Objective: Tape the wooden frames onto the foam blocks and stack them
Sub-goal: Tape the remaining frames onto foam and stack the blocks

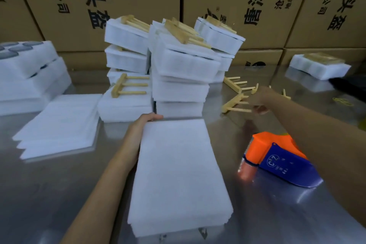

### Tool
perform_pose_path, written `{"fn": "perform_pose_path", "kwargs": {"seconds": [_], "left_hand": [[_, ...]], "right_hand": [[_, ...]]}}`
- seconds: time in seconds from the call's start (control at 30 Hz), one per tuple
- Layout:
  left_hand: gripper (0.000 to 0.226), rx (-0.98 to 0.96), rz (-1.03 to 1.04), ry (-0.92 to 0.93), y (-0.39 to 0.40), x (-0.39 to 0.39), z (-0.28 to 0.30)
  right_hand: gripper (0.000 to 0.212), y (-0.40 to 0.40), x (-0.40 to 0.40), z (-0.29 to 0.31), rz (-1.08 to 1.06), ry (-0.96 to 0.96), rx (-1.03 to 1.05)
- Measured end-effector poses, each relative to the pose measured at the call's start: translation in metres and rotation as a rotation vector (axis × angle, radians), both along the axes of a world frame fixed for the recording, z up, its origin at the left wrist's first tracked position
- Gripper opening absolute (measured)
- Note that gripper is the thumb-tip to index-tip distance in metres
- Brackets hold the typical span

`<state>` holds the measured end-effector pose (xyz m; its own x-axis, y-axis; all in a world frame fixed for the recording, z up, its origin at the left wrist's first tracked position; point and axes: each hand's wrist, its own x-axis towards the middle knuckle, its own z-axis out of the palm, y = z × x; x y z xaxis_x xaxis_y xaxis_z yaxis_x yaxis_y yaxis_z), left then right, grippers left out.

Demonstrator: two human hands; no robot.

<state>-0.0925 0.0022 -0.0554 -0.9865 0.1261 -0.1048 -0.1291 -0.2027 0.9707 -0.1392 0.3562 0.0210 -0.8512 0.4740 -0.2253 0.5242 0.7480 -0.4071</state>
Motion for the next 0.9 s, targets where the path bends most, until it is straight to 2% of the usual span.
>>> {"fn": "perform_pose_path", "kwargs": {"seconds": [0.1, 0.17, 0.27, 0.37, 0.43, 0.5, 0.57, 0.67, 0.73, 0.8, 0.9], "left_hand": [[0.016, -0.104, 0.006, 0.002, -0.002, 0.000, 0.004], [0.023, -0.137, 0.025, 0.027, -0.004, 0.005, 0.002], [0.018, -0.127, 0.062, 0.027, -0.007, 0.018, 0.001], [0.018, -0.066, 0.091, 0.028, -0.004, 0.026, 0.004], [0.017, -0.042, 0.105, 0.040, -0.004, 0.031, 0.005], [0.010, -0.020, 0.109, 0.066, -0.004, 0.038, 0.005], [0.017, 0.014, 0.121, 0.073, -0.004, 0.044, 0.006], [0.021, 0.217, 0.071, 0.043, -0.004, 0.054, 0.009], [0.025, 0.276, 0.077, 0.050, -0.007, 0.058, 0.006], [0.029, 0.281, 0.031, 0.068, -0.011, 0.063, 0.000], [0.061, 0.138, 0.009, 0.061, -0.012, 0.070, -0.001]], "right_hand": [[0.015, 0.012, 0.010, 0.013, 0.032, 0.136, -0.120], [0.015, 0.013, 0.022, 0.027, 0.035, 0.234, -0.227], [0.018, 0.008, 0.053, 0.060, 0.038, 0.356, -0.502], [0.021, -0.016, 0.092, 0.086, 0.212, 0.373, -0.771], [0.016, -0.045, 0.119, 0.088, 0.362, 0.400, -0.863], [0.012, -0.085, 0.142, 0.074, 0.463, 0.433, -0.885], [0.008, -0.125, 0.158, 0.046, 0.468, 0.441, -0.915], [0.009, -0.165, 0.169, 0.006, 0.431, 0.398, -0.854], [0.012, -0.172, 0.171, -0.007, 0.417, 0.420, -0.794], [0.017, -0.172, 0.170, -0.012, 0.433, 0.481, -0.709], [0.019, -0.174, 0.174, -0.018, 0.440, 0.550, -0.640]]}}
